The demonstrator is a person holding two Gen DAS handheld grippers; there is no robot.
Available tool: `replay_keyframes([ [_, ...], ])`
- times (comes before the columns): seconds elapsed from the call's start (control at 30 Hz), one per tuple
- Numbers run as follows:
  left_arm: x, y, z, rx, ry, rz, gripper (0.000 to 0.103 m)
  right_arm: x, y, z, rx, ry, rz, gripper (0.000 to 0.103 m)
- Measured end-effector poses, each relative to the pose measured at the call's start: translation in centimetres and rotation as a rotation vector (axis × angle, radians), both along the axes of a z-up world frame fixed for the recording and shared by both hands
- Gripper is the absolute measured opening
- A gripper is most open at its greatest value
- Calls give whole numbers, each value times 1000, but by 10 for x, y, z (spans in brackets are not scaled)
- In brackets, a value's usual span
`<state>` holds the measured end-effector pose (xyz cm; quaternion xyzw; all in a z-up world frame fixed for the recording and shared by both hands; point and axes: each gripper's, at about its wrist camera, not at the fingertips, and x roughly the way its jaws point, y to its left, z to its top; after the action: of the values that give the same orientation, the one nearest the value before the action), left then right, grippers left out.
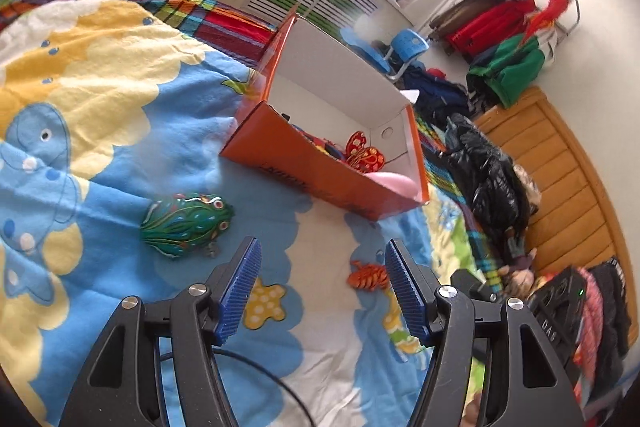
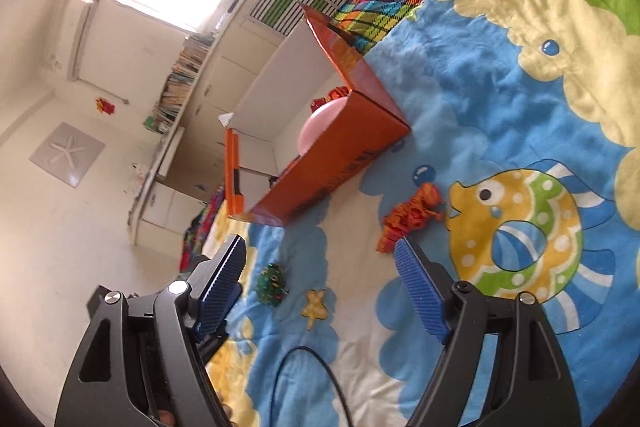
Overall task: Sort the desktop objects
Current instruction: 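Move both grippers over the orange lobster toy on the quilt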
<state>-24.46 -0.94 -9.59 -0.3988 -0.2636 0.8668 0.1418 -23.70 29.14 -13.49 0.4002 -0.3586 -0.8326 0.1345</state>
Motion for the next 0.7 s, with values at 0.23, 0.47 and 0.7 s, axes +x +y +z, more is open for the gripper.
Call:
replay_keyframes([
  [0.23, -4, 33, 15, -397, 140, -247, 63, -9, 1, 16, 511, 122, 186, 65],
  [0.47, -43, 84, 6, -388, 203, -457, 63, -31, -10, 15, 699, 265, 665, 65],
  [0.7, -50, 112, -31, -484, 166, -565, 63, -39, -35, -4, 851, 333, 951, 65],
])
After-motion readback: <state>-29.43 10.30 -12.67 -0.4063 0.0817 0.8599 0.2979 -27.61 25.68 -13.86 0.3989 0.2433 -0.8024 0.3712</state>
